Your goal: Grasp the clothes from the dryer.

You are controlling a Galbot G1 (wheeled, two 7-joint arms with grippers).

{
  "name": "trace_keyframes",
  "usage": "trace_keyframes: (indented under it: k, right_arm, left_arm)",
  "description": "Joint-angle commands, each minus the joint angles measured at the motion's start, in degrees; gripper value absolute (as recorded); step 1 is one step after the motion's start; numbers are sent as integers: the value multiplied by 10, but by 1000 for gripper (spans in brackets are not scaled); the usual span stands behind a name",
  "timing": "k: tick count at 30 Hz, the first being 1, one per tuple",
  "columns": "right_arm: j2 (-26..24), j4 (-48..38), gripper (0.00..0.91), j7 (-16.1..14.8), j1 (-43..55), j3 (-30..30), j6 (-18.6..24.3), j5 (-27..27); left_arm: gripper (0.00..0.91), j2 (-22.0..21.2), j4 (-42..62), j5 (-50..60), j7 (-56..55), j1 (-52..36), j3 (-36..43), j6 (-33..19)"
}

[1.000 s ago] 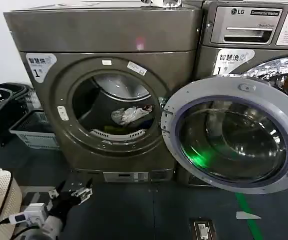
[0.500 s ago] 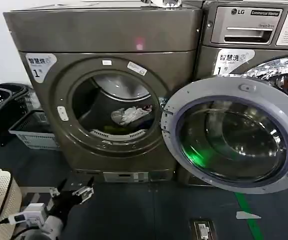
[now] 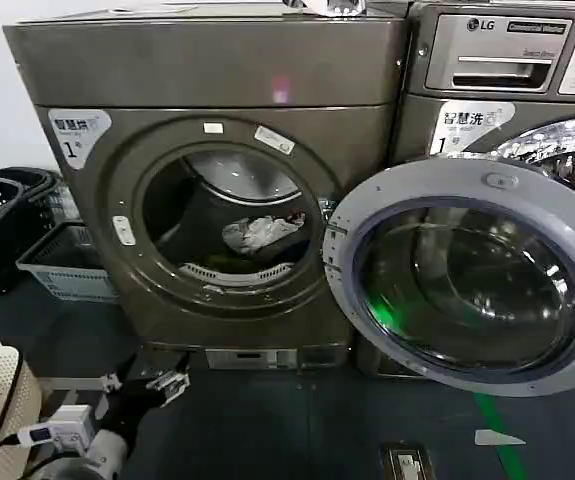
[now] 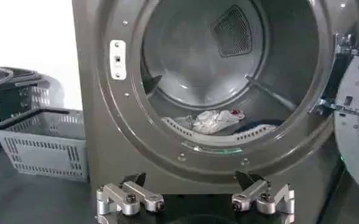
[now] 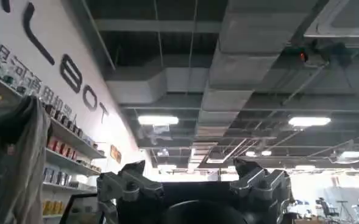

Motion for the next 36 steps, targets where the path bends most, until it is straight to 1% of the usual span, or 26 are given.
trace_keyframes:
  k: [1, 36]
  right_arm:
    - [-1, -3, 907, 3, 0, 0, 3, 2]
    - [7, -5, 907, 6, -2, 2, 10, 3]
  left_arm:
    - [907, 1, 3, 1, 1, -1, 1, 28]
    - [907, -1, 4, 4, 1, 1, 4, 28]
